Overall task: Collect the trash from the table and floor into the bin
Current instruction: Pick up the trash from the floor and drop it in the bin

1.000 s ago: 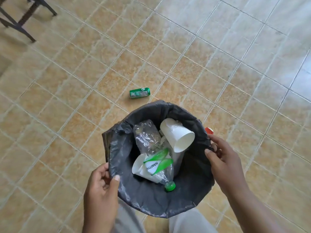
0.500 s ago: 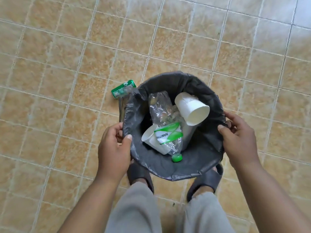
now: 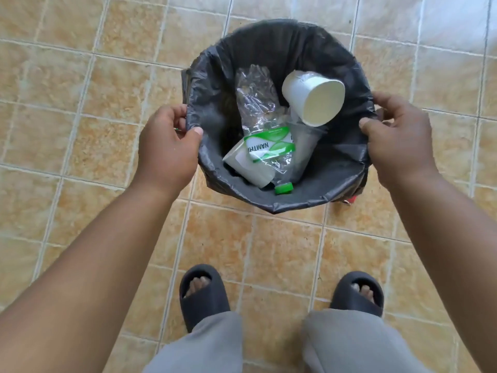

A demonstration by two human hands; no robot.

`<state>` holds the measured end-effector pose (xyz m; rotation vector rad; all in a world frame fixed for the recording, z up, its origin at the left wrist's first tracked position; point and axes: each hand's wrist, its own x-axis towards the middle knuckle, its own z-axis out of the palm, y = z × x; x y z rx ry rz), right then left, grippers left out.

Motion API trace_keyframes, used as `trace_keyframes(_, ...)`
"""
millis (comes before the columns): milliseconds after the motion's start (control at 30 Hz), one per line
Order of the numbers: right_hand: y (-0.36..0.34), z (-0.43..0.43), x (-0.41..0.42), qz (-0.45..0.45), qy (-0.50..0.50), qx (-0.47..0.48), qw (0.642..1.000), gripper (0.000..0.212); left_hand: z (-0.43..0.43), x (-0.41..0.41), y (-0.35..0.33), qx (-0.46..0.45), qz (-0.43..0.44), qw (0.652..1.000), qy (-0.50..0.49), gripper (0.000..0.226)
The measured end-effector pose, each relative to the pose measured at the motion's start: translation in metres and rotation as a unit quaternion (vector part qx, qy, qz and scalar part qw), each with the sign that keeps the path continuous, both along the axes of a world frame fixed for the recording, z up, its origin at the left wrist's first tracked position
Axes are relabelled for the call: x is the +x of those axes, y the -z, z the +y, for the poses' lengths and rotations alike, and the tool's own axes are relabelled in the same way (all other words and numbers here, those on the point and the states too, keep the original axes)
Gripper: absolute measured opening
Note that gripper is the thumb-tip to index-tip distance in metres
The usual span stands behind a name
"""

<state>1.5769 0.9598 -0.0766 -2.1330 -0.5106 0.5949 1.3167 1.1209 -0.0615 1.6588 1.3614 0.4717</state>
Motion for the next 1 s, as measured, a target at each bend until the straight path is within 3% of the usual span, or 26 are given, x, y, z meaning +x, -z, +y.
trace_keyframes(233,0.031,0.048,0.058,-0.098,-0.087,0.033,0.991,0.042,0.061,0.050,0.032,0.057,-0.017,0.998,-0.013,0.015)
trace_keyframes(400,0.041,0.078,0.086,-0.100,-0.107,0.050,0.988,0.038,0.094,0.070,0.049,0.049,-0.053,0.997,0.010,0.026)
trace_keyframes(633,0.055,0.103,0.103,-0.121,-0.132,0.039,0.983,0.032,0.124,0.077,0.066,0.051,-0.032,0.998,0.036,0.020)
trace_keyframes(800,0.059,0.109,0.104,-0.126,-0.121,0.032,0.984,0.041,0.126,0.081,0.069,0.050,-0.046,0.997,0.026,0.017)
trace_keyframes(1000,0.071,0.109,0.095,-0.251,-0.117,0.023,0.960,0.030,0.123,0.077,0.090,0.182,0.034,0.982,0.045,0.018)
